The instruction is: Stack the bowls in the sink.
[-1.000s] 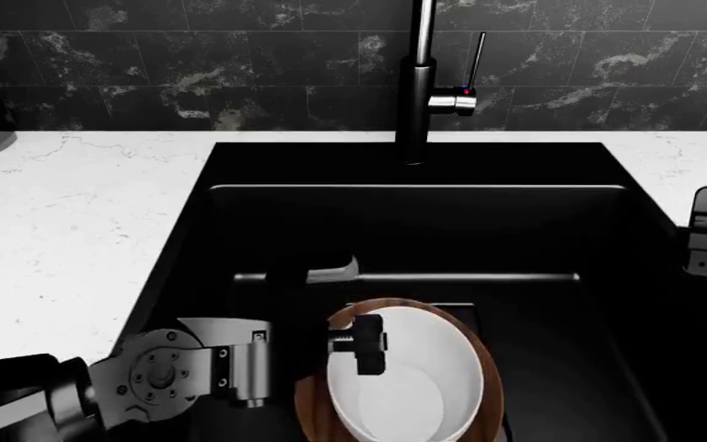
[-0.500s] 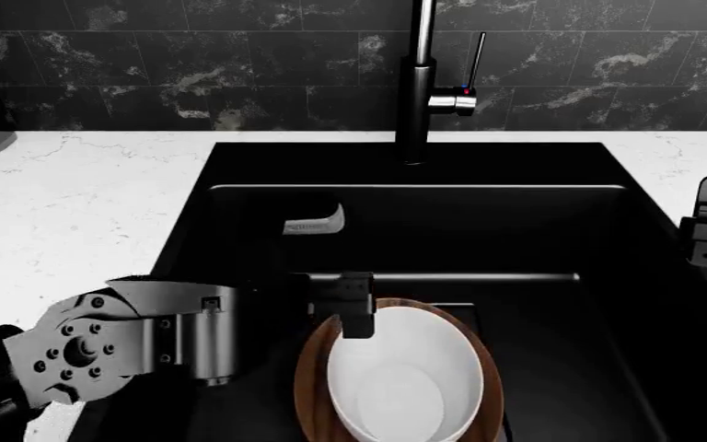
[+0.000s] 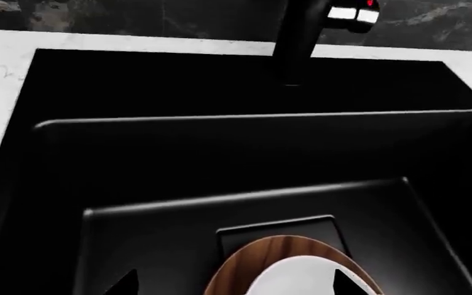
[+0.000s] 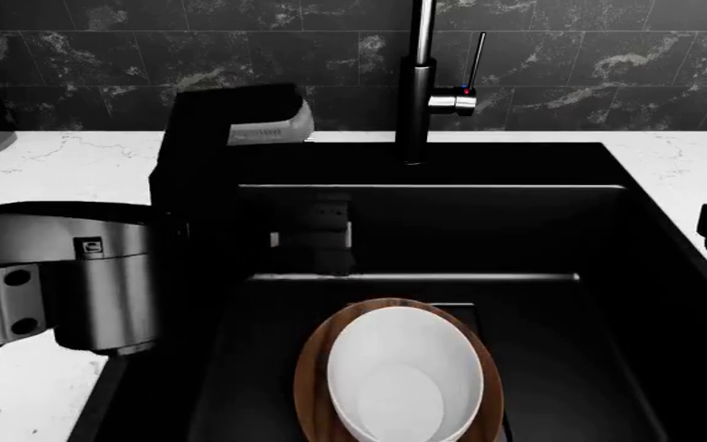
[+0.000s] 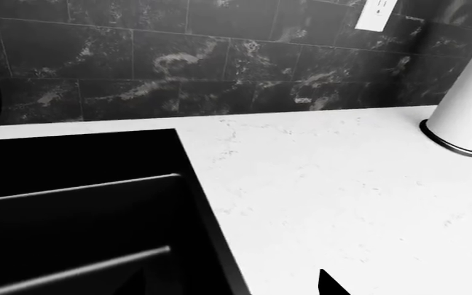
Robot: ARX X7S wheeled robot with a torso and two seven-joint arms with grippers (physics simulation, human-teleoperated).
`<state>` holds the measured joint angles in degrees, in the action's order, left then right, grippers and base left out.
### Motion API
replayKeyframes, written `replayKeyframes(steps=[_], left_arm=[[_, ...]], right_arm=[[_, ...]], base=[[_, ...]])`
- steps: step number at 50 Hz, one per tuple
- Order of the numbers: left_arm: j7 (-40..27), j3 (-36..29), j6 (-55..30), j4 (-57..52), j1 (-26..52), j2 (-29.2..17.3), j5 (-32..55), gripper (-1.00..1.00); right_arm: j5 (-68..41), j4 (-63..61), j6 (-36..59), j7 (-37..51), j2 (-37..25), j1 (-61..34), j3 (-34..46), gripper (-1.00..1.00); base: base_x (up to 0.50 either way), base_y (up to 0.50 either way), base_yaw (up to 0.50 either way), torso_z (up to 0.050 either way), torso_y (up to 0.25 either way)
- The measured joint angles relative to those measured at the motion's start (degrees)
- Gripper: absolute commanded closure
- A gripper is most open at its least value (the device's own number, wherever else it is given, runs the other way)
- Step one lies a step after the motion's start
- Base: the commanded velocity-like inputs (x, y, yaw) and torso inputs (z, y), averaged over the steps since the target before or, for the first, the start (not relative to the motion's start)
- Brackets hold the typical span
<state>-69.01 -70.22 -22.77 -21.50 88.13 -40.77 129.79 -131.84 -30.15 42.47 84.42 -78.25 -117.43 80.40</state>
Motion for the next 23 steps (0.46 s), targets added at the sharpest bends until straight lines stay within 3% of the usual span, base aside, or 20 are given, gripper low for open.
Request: replayKeyframes(steps=[23], left_arm=[[-6.47,7.04,-4.48,-2.16,16.02,-5.46,10.6,-1.0]], right_arm=[[-6.79,1.59,6.47,4.48,0.57,-11.65,-0.44,-1.0]], base=[[0.0,0.0,0.0,0.0,0.0]])
